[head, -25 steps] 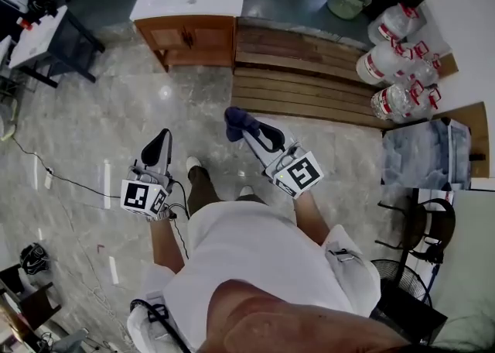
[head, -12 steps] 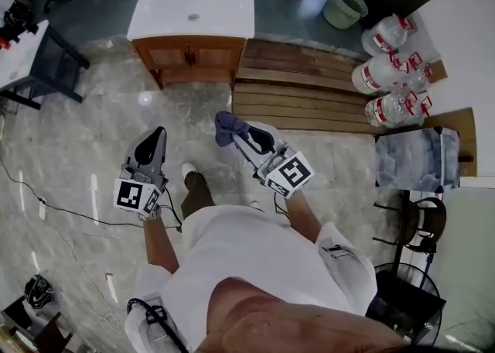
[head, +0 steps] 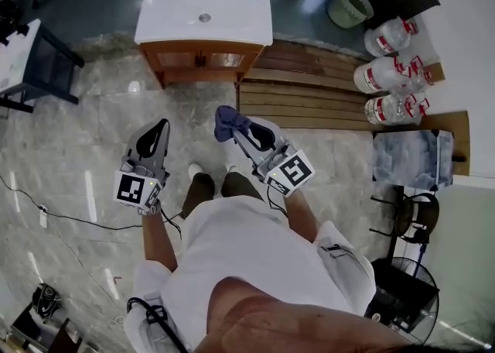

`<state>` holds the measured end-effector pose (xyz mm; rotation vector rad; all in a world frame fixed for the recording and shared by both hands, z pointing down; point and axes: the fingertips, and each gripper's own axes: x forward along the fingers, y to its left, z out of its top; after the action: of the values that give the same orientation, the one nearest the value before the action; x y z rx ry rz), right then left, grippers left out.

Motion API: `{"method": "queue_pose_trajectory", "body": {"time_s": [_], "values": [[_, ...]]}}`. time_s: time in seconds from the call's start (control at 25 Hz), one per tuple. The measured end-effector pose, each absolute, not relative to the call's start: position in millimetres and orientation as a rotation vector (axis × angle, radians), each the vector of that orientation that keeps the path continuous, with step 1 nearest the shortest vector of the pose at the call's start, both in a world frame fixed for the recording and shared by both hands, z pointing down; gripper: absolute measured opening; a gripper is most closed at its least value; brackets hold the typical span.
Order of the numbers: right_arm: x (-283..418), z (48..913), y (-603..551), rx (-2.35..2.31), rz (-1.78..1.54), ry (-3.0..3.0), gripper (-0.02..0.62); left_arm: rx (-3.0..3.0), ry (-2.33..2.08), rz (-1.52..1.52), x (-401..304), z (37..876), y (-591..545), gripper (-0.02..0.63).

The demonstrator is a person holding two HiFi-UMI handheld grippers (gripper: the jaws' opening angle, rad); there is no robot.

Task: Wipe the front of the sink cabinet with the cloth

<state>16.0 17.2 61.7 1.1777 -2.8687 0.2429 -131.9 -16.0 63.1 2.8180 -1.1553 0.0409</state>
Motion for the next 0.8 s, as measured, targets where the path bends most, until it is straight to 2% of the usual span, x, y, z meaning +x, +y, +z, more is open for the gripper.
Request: {"method": "queue_pose_trajectory", "body": {"time_s": [0.4, 0.8], "values": [[8.4, 68.0, -41.1, 1.092, 0.281, -2.918, 0.087, 2.766, -1.220, 0.110, -132.2, 73.4, -55.1, -0.002], [26.5, 77.7, -112.6, 1.056, 0.144, -2.876, 0.087, 2.709, -1.300, 0.146, -105.7, 90.2, -86.9, -0.002]]}}
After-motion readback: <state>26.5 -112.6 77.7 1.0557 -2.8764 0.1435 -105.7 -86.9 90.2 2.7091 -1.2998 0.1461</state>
